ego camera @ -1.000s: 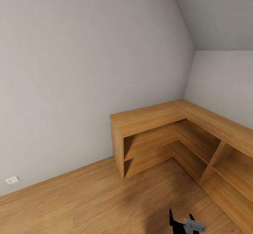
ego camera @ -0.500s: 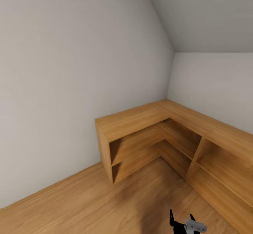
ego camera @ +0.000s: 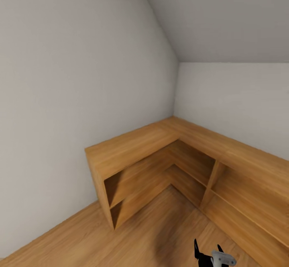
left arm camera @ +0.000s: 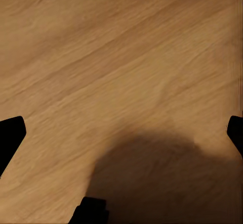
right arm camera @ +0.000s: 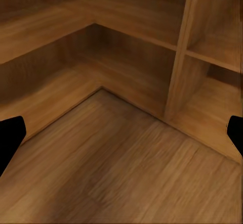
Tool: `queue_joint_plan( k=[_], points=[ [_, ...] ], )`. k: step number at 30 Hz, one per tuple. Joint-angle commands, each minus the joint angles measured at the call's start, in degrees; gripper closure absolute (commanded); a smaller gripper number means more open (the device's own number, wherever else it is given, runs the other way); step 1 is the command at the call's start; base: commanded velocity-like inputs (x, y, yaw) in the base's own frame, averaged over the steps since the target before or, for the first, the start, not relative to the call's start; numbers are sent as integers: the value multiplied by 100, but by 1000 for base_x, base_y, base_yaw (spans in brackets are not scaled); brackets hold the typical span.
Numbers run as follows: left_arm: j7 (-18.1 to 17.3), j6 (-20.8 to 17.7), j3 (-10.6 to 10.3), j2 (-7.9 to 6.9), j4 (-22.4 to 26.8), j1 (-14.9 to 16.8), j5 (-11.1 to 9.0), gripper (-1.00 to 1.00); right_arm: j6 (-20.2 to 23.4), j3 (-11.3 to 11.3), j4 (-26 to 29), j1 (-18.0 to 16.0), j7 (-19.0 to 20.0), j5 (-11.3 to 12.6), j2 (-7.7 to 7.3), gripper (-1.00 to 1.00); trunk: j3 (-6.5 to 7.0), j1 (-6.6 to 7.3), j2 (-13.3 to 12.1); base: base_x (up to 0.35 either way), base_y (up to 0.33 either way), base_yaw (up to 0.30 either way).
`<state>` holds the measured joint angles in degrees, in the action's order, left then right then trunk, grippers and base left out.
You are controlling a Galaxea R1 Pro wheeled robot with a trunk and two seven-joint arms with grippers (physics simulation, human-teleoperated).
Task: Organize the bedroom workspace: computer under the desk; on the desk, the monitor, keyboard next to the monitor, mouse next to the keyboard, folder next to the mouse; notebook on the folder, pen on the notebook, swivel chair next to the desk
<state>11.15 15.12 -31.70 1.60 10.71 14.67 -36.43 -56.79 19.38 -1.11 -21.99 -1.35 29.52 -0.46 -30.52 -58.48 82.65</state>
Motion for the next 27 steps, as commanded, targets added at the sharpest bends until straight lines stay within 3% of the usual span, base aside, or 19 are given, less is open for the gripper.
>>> queue_joint_plan(
  k=[1, 9, 27],
  points=[
    [37, 18, -49, -2, 1, 2, -30, -100, -16, 48, -12, -7, -14, 28, 2, -100, 0, -3, 3, 321, 0, -270],
    [37, 23, -54, -2, 1, 2, -31, -100, -14, 48, -12, -7, -13, 28, 2, -100, 45, -3, 3, 269, 0, -270],
    [37, 27, -54, -9, 1, 1, -31, -100, -12, 48, -12, -7, -6, 28, 2, -100, 146, -3, 3, 21, 0, -269]
  ],
)
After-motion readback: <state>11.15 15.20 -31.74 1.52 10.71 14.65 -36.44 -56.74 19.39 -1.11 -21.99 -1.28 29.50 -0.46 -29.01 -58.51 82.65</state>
